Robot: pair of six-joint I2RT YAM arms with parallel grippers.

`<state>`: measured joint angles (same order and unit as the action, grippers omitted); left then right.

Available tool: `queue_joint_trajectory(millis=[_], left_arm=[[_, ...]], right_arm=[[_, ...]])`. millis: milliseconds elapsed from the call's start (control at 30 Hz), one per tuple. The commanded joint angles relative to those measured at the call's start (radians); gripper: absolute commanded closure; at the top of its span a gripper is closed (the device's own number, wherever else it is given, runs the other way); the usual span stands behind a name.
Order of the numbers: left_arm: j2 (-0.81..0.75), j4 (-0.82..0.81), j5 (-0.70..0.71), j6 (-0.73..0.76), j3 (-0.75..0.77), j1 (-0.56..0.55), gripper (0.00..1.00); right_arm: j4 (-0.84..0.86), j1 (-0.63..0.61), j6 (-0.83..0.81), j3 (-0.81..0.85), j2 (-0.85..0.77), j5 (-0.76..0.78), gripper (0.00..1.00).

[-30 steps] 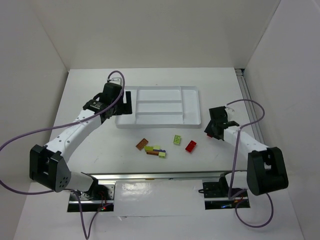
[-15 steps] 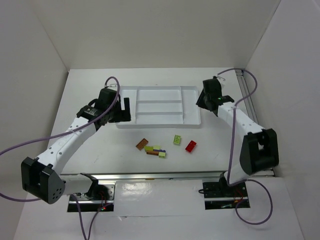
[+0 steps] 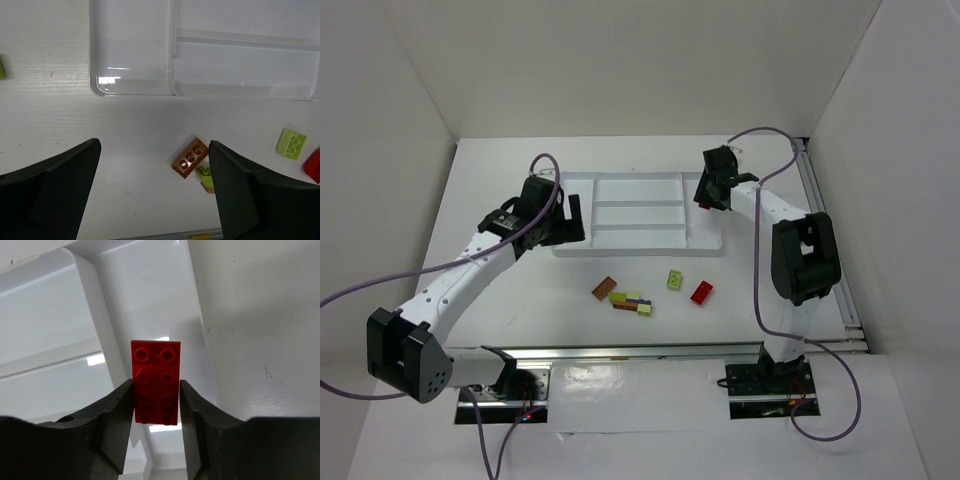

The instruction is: Sort the legos into containers by color

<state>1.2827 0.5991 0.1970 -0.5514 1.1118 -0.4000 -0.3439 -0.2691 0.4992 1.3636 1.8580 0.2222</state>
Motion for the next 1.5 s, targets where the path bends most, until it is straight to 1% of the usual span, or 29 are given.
queue_joint_trajectory(millis=[0, 33, 100, 133, 233, 300, 400, 433, 467, 500, 533, 600, 633, 700, 767, 800, 867, 1067, 1167, 1200, 1300, 1333, 1367, 1400, 1433, 1467], left_arm=[[0.027, -0.021, 0.007, -0.005, 0.020, -0.003, 0.00], [0.027, -0.021, -0.002, -0.005, 0.020, -0.003, 0.00], [0.037, -0.021, -0.011, -0.005, 0.029, -0.003, 0.00], [0.047, -0.021, -0.011, -0.005, 0.029, -0.003, 0.00], [0.058, -0.021, -0.011, -0.005, 0.039, -0.003, 0.00], [0.058, -0.021, -0.011, -0.005, 0.049, -0.003, 0.00], [0.058, -0.021, 0.002, -0.005, 0.049, -0.003, 0.00], [0.047, -0.021, 0.015, -0.005, 0.049, -0.003, 0.00], [0.047, -0.021, 0.015, -0.005, 0.049, -0.003, 0.00], [0.038, -0.030, 0.015, -0.005, 0.049, -0.003, 0.00], [0.038, -0.030, 0.015, 0.004, 0.049, -0.003, 0.00], [0.038, -0.039, 0.002, 0.013, 0.049, -0.013, 0.00], [0.038, -0.039, 0.002, 0.022, 0.049, -0.013, 0.00], [0.058, -0.022, 0.011, 0.022, 0.049, -0.013, 0.00], [0.067, -0.009, 0.012, 0.013, 0.062, -0.013, 0.00], [0.078, -0.009, 0.012, 0.013, 0.062, -0.013, 0.00], [0.078, -0.009, 0.012, 0.004, 0.071, -0.013, 0.00], [0.078, -0.009, 0.010, 0.015, 0.082, -0.013, 0.00], [0.078, -0.009, 0.010, 0.015, 0.082, -0.013, 0.00], [0.078, -0.009, 0.010, 0.015, 0.082, -0.013, 0.00], [0.078, -0.009, 0.010, 0.015, 0.082, -0.013, 0.00], [0.078, -0.009, 0.010, 0.015, 0.082, -0.013, 0.00], [0.078, -0.009, 0.010, 0.015, 0.082, -0.013, 0.00], [0.078, -0.009, 0.021, 0.015, 0.082, -0.013, 0.00], [0.078, -0.009, 0.021, 0.015, 0.082, -0.013, 0.00], [0.078, 0.004, 0.033, 0.015, 0.073, -0.013, 0.00]], right_arm=[[0.033, -0.009, -0.013, 0.063, 0.013, 0.003, 0.49], [0.033, -0.009, -0.013, 0.077, 0.013, 0.003, 0.31], [0.033, -0.009, -0.013, 0.077, 0.013, 0.003, 0.23], [0.033, -0.018, -0.022, 0.077, -0.017, 0.014, 0.19], [0.023, -0.038, -0.033, 0.054, -0.066, 0.037, 0.18], [0.013, -0.062, -0.062, 0.020, -0.143, 0.065, 0.22], [-0.030, -0.104, -0.071, -0.122, -0.287, 0.083, 0.23], [-0.049, -0.114, -0.053, -0.214, -0.325, 0.083, 0.23], [-0.090, -0.142, -0.028, -0.262, -0.412, 0.120, 0.23], [-0.107, -0.156, 0.005, -0.312, -0.459, 0.120, 0.23], [-0.119, -0.169, 0.063, -0.412, -0.505, 0.111, 0.20], [-0.167, -0.222, 0.125, -0.495, -0.628, 0.098, 0.12], [-0.188, -0.238, 0.194, -0.556, -0.661, 0.098, 0.12], [-0.210, -0.286, 0.248, -0.612, -0.724, 0.079, 0.12], [-0.210, -0.309, 0.300, -0.681, -0.737, 0.046, 0.12], [-0.210, -0.323, 0.300, -0.695, -0.737, 0.005, 0.12], [-0.182, -0.323, 0.321, -0.715, -0.717, -0.020, 0.12], [-0.173, -0.332, 0.303, -0.695, -0.574, -0.032, 0.12], [-0.162, -0.341, 0.317, -0.686, -0.536, -0.023, 0.22], [-0.162, -0.341, 0.329, -0.686, -0.524, -0.014, 0.27], [-0.172, -0.351, 0.338, -0.676, -0.534, -0.004, 0.39], [-0.200, -0.351, 0.338, -0.667, -0.554, 0.026, 0.48], [-0.213, -0.351, 0.338, -0.646, -0.568, 0.041, 0.52], [-0.225, -0.351, 0.338, -0.630, -0.583, 0.058, 0.55], [-0.248, -0.351, 0.322, -0.611, -0.614, 0.104, 0.55], [-0.260, -0.351, 0.288, -0.568, -0.631, 0.133, 0.58]])
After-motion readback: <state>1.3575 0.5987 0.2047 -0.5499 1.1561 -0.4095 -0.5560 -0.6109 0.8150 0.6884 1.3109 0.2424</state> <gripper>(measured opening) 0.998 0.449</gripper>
